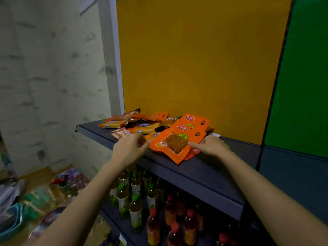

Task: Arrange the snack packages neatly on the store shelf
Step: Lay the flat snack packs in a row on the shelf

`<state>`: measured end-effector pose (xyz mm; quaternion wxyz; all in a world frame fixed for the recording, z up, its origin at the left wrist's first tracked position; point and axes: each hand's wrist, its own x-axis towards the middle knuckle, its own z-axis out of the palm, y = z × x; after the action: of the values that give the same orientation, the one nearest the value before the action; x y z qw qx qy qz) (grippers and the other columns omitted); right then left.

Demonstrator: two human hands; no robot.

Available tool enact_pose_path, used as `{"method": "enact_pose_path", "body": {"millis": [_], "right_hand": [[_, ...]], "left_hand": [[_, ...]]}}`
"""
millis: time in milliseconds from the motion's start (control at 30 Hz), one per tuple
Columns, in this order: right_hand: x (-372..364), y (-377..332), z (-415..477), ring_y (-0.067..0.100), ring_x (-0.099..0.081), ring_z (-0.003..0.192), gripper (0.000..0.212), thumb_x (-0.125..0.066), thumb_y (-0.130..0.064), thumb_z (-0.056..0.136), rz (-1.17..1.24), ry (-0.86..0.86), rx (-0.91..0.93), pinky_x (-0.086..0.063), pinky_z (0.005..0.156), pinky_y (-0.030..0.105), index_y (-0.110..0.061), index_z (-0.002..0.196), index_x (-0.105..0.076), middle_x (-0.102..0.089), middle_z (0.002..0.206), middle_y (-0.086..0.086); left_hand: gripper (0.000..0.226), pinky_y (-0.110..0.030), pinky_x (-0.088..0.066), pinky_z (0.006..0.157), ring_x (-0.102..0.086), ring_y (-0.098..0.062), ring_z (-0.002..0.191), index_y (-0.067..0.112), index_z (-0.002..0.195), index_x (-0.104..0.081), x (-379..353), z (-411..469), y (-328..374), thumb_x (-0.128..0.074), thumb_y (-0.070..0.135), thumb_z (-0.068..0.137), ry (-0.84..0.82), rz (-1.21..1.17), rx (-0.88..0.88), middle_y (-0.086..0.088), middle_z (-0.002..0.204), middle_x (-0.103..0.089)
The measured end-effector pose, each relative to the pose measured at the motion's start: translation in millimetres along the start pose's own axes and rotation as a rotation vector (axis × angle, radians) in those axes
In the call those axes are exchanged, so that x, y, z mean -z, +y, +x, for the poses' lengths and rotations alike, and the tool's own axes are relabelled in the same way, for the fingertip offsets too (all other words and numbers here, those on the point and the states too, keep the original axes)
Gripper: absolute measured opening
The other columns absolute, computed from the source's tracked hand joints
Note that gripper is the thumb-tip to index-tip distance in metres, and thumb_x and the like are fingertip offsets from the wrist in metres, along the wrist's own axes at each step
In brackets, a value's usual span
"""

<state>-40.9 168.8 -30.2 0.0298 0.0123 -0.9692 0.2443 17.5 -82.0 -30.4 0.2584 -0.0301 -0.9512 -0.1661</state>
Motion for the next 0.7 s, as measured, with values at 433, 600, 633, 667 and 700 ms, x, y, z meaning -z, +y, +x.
{"method": "enact_pose_path", "body": {"millis": [433, 600, 633, 667, 700], "right_hand": [[-22.1, -8.4, 41.5, 0.018, -0.062, 0.100, 0.034, -0.074, -0.042, 0.074, 0.325, 0.064, -0.192, -0.049, 0.091, 0.033, -0.024, 0.102, -0.067, -0.069, 0.108, -0.003], [-17.8, -22.3, 33.1, 0.011, -0.056, 0.063, 0.022, -0.057, -0.022, 0.092, 0.553, 0.085, -0.214, -0.046, 0.060, 0.021, -0.014, 0.071, -0.058, -0.064, 0.074, 0.004], [-17.1, -25.5, 29.5, 0.012, -0.055, 0.061, 0.023, -0.053, -0.020, 0.094, 0.580, 0.118, -0.212, -0.046, 0.057, 0.020, -0.013, 0.072, -0.054, -0.062, 0.072, 0.006], [-15.9, -27.4, 25.8, 0.014, -0.053, 0.058, 0.023, -0.050, -0.017, 0.096, 0.614, 0.161, -0.212, -0.046, 0.051, 0.018, -0.013, 0.074, -0.050, -0.058, 0.069, 0.007], [-13.7, -29.2, 20.8, 0.015, -0.050, 0.055, 0.022, -0.047, -0.014, 0.097, 0.641, 0.215, -0.215, -0.044, 0.044, 0.015, -0.013, 0.075, -0.045, -0.054, 0.066, 0.008]], "left_hand": [[0.026, -0.031, -0.047, 0.073, -0.062, -0.021, 0.094, 0.019, 0.099, -0.065, -47.9, 88.3, -38.3, -0.057, 0.040, 0.087, -0.079, -0.122, -0.099, 0.003, 0.098, -0.067], [0.024, -0.028, -0.038, 0.067, -0.060, -0.023, 0.096, 0.016, 0.098, -0.065, -62.1, 114.3, -36.7, -0.057, 0.036, 0.088, -0.094, -0.180, -0.160, -0.003, 0.098, -0.067], [0.025, -0.028, -0.038, 0.068, -0.060, -0.024, 0.097, 0.016, 0.099, -0.065, -64.7, 119.8, -35.8, -0.057, 0.036, 0.088, -0.106, -0.187, -0.169, -0.004, 0.100, -0.067], [0.025, -0.030, -0.040, 0.071, -0.060, -0.025, 0.099, 0.016, 0.100, -0.065, -67.0, 124.9, -34.2, -0.057, 0.036, 0.088, -0.118, -0.198, -0.178, -0.005, 0.102, -0.067], [0.025, -0.032, -0.042, 0.074, -0.059, -0.026, 0.102, 0.015, 0.100, -0.065, -69.4, 129.8, -32.1, -0.057, 0.035, 0.088, -0.134, -0.211, -0.185, -0.006, 0.105, -0.067]]}}
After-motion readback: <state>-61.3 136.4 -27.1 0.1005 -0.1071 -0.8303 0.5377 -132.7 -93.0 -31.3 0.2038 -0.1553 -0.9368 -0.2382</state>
